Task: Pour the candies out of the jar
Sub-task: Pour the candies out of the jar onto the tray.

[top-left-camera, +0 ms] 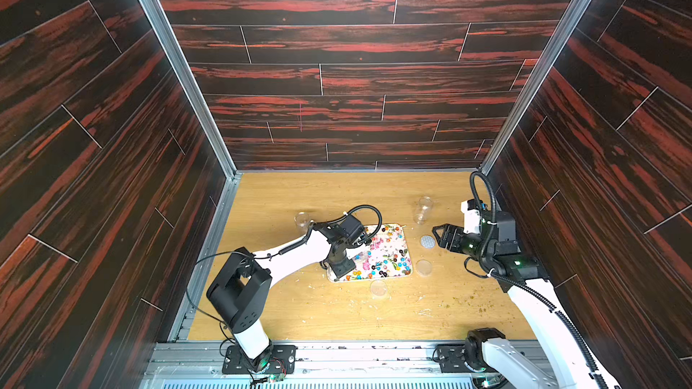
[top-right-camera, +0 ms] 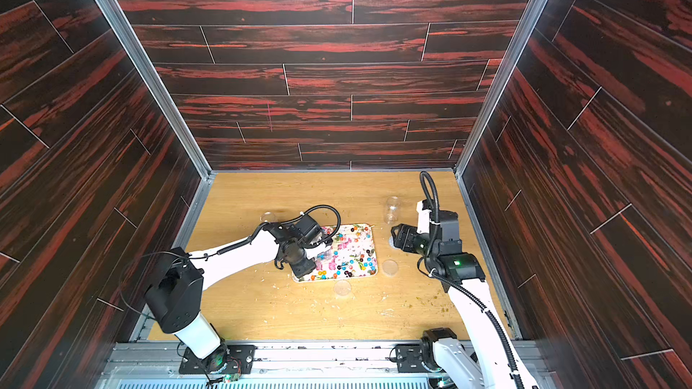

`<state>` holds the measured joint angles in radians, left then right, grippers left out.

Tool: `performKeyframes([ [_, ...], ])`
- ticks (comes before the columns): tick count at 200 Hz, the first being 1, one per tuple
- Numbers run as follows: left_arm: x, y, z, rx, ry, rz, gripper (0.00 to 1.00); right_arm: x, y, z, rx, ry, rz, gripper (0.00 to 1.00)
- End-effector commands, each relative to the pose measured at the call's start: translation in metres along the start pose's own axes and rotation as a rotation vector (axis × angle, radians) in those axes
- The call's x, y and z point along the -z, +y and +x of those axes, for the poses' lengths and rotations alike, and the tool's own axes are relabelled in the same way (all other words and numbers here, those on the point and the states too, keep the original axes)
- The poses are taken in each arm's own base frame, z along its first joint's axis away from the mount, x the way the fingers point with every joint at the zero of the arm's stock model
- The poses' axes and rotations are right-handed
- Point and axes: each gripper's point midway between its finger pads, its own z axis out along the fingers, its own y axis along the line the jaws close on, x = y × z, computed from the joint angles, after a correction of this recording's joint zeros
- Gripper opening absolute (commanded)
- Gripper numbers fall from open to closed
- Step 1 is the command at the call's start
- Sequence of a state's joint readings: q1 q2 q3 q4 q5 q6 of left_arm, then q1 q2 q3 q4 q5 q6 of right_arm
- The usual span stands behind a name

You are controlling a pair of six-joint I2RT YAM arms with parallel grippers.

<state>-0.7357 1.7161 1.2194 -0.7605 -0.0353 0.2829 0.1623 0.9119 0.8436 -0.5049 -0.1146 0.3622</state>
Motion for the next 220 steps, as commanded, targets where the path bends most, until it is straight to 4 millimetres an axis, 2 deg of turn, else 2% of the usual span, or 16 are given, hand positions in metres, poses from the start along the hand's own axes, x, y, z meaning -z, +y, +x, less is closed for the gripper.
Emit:
performKeyframes([
  [1, 0.009, 0.006, 0.006, -0.038, 0.074, -0.010, 0.35, -0.001, 0.002, 0.004, -0.003, 0.007, -0.024, 0.76],
  [9, 0.014, 0.006, 0.005, -0.047, 0.082, -0.011, 0.35, -0.001, 0.003, 0.003, -0.001, 0.004, -0.030, 0.76],
  [14, 0.008, 0.005, 0.008, -0.053, 0.119, 0.000, 0.34, -0.001, 0.004, 0.002, 0.002, 0.001, -0.035, 0.76],
  [87, 0.010, 0.002, 0.024, -0.154, 0.366, -0.013, 0.34, -0.005, 0.019, 0.006, -0.003, 0.006, -0.137, 0.76],
  [220, 0.025, 0.020, 0.007, -0.275, 0.492, -0.103, 0.34, -0.001, 0.014, 0.021, -0.004, 0.023, -0.127, 0.76],
])
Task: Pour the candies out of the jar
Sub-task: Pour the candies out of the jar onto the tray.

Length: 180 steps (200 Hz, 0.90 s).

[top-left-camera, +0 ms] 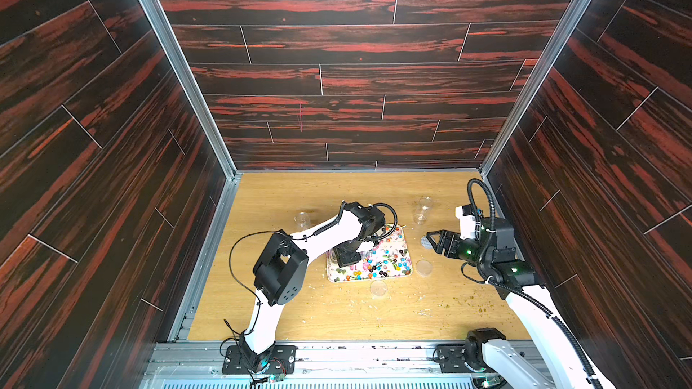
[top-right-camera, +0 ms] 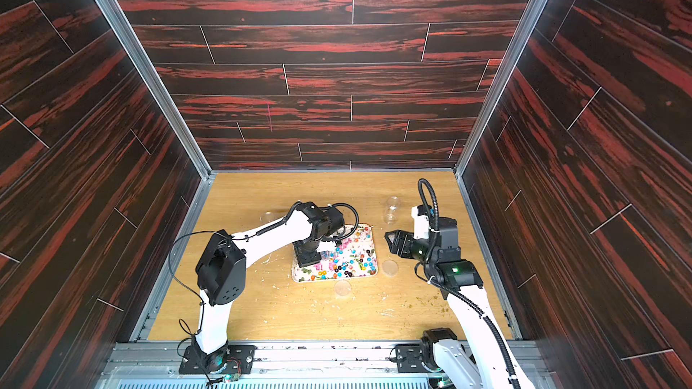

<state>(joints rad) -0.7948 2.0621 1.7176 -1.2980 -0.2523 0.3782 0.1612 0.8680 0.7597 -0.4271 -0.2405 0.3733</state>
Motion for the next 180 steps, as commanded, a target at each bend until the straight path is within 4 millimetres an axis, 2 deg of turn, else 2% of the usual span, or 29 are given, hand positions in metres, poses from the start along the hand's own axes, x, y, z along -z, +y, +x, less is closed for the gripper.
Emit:
performKeyframes([
  [1, 0.010, 0.002, 0.013, -0.065, 0.071, -0.030, 0.34, 0.002, -0.002, 0.005, -0.004, 0.012, 0.004, 0.76],
  [54, 0.011, 0.011, 0.017, -0.117, 0.145, -0.106, 0.34, 0.003, -0.002, 0.008, -0.008, 0.018, 0.005, 0.76],
  [91, 0.009, 0.004, 0.022, -0.143, 0.181, -0.127, 0.34, 0.003, -0.002, 0.012, -0.013, 0.030, -0.003, 0.76],
  [139, 0.033, 0.018, 0.013, -0.111, 0.104, -0.191, 0.35, 0.010, 0.001, 0.008, -0.011, 0.020, 0.000, 0.76],
  [157, 0.031, 0.016, 0.016, -0.121, 0.118, -0.182, 0.35, 0.012, 0.003, 0.006, -0.012, 0.017, -0.003, 0.76],
  [180, 0.017, 0.004, 0.021, -0.131, 0.144, -0.142, 0.35, 0.014, 0.004, 0.007, -0.016, 0.016, -0.005, 0.76],
])
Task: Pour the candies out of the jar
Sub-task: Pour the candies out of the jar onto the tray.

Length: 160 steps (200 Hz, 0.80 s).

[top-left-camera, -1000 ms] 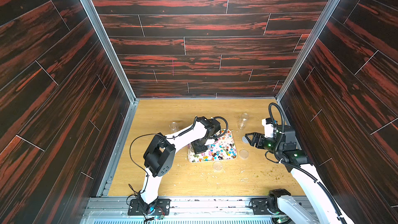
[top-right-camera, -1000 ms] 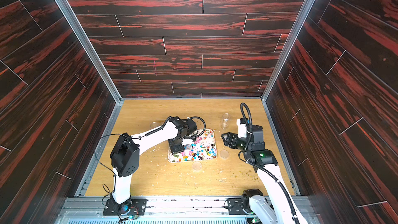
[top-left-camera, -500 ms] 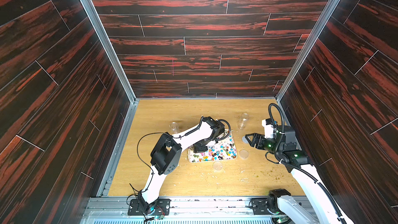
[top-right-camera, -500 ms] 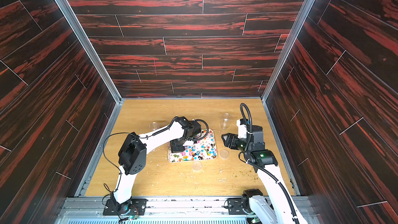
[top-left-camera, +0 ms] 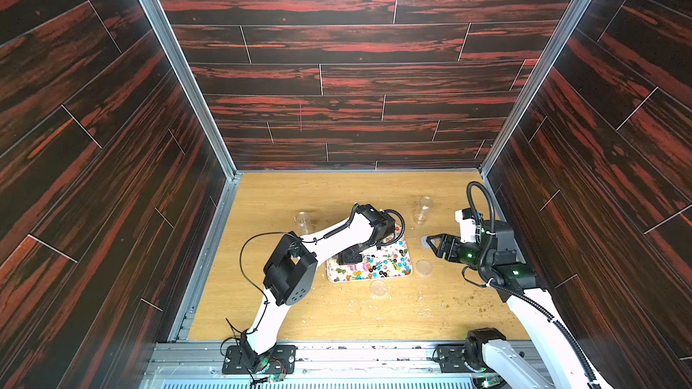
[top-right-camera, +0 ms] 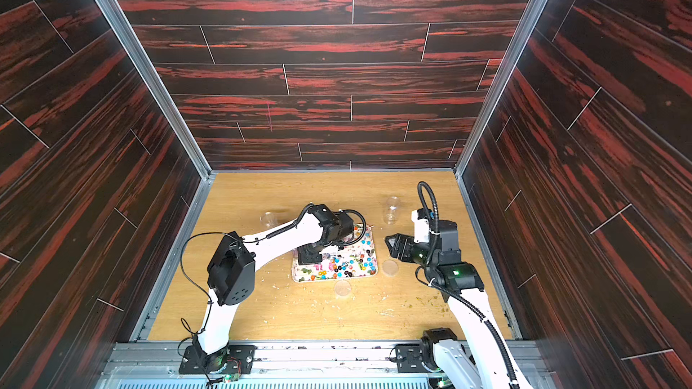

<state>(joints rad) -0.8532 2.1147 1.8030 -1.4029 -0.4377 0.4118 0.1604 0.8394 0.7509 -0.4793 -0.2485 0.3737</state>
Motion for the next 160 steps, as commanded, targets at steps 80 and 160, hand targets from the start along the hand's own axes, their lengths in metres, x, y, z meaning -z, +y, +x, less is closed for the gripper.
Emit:
performKeyframes([
  [80, 0.018, 0.009, 0.014, -0.029, -0.001, -0.042, 0.36, 0.008, 0.005, -0.001, -0.024, -0.012, -0.016, 0.76],
  [160, 0.008, 0.001, 0.013, -0.030, 0.015, -0.030, 0.35, 0.007, 0.002, 0.002, -0.023, -0.003, -0.006, 0.76],
])
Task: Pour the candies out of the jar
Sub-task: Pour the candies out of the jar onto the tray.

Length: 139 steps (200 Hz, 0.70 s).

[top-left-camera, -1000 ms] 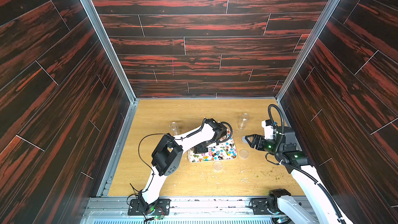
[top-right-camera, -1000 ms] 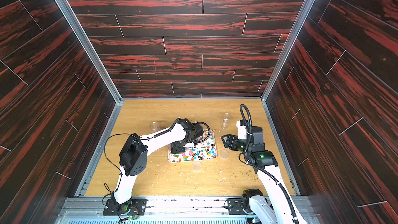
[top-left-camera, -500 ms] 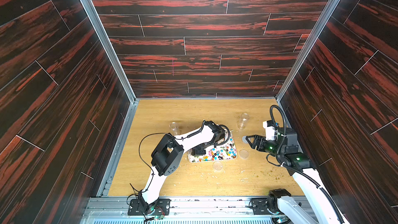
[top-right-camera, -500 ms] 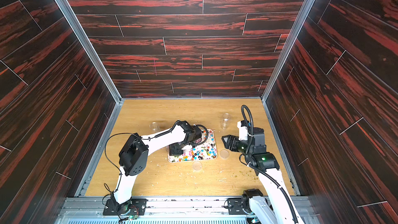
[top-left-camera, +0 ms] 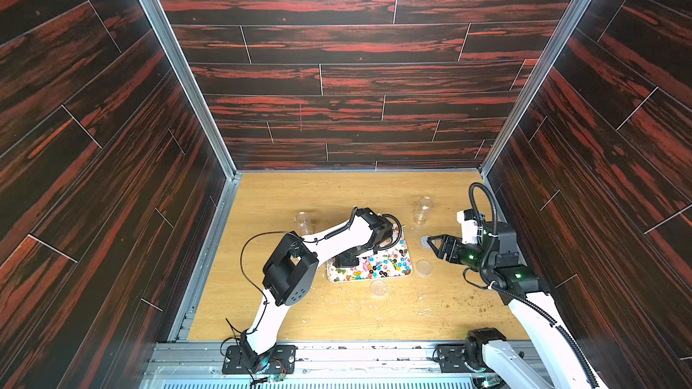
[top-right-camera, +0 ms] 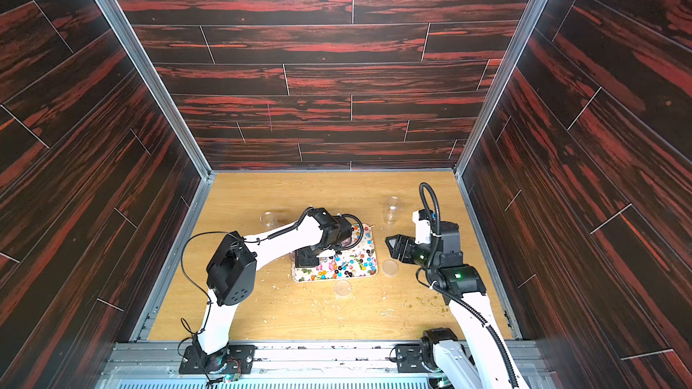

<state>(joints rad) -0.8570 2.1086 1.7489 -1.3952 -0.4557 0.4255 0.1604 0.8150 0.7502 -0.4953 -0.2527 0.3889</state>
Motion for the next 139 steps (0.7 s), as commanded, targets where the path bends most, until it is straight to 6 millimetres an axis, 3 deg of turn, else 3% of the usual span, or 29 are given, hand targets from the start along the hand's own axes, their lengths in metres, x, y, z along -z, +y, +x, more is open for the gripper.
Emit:
performKeyframes([
  [1, 0.017, 0.007, 0.007, 0.006, -0.023, -0.025, 0.35, 0.002, 0.000, 0.000, -0.011, 0.002, -0.001, 0.76],
  [48, 0.036, 0.016, 0.006, 0.014, -0.046, -0.060, 0.35, 0.002, 0.003, 0.000, -0.017, 0.007, -0.016, 0.76],
  [139, 0.032, 0.012, 0.007, 0.038, -0.062, -0.057, 0.35, 0.005, 0.004, 0.000, -0.013, 0.008, -0.012, 0.76],
])
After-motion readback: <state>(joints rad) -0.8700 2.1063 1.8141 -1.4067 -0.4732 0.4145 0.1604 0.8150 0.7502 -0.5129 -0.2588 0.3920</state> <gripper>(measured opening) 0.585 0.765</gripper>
